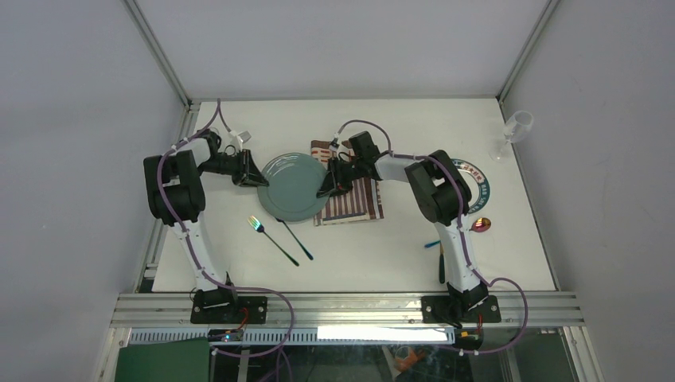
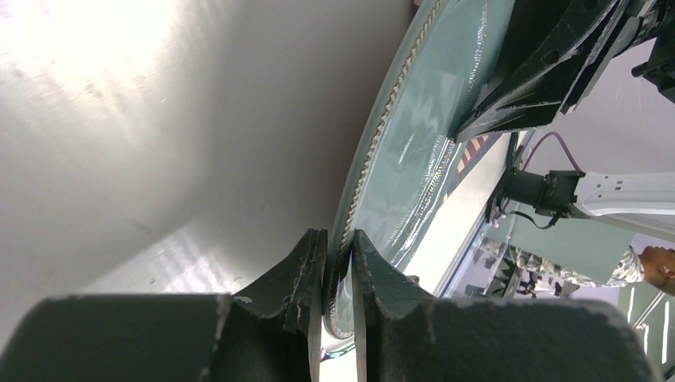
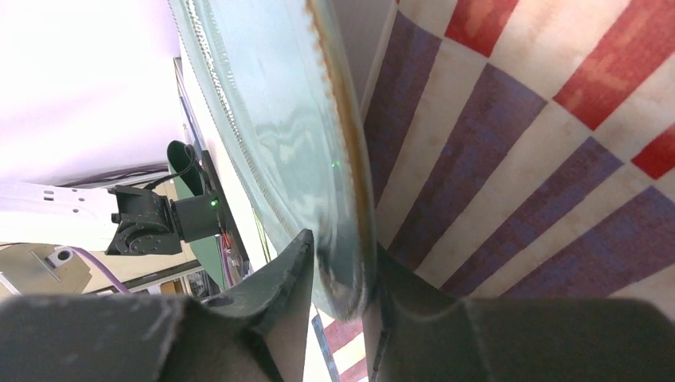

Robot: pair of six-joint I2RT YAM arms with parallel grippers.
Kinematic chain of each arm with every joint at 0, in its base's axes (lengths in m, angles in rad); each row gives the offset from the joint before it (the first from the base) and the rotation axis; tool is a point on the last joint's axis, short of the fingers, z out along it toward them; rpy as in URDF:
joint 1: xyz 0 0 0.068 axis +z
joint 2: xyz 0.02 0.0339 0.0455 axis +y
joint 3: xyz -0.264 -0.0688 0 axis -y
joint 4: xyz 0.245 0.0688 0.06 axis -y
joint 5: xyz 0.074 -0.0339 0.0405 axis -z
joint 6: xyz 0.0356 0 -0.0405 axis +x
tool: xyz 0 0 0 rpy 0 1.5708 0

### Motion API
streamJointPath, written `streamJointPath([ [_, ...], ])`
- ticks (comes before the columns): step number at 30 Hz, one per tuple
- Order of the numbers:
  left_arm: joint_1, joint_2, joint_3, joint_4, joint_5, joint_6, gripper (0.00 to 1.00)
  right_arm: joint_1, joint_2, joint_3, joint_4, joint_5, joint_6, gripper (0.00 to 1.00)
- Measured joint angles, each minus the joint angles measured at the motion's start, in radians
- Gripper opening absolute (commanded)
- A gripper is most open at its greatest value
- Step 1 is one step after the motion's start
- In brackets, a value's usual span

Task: Set the dinner table for one person
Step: Pick up the plate from the napkin, then place the plate at the center of the board.

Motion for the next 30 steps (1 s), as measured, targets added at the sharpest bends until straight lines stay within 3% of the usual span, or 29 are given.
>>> streamJointPath([
  [2,0.017,0.000,0.000,-0.005,-0.001,0.007,0.00,-0.002,0.000,0.000,-0.002,0.000,0.000,0.21],
  [4,0.034,0.000,0.000,-0.016,0.002,0.013,0.00,-0.003,0.000,-0.001,0.000,0.000,0.006,0.01],
  [5,0.039,0.000,-0.001,-0.022,0.004,0.020,0.00,-0.003,0.000,-0.001,0.003,-0.001,0.007,0.00],
  [14,0.054,0.000,-0.004,-0.022,0.026,0.053,0.00,-0.004,0.003,0.037,-0.011,-0.053,0.030,0.00],
  [30,0.106,-0.057,-0.001,-0.002,-0.035,0.055,0.00,0.023,0.164,0.377,-0.236,-0.065,-0.046,0.00],
])
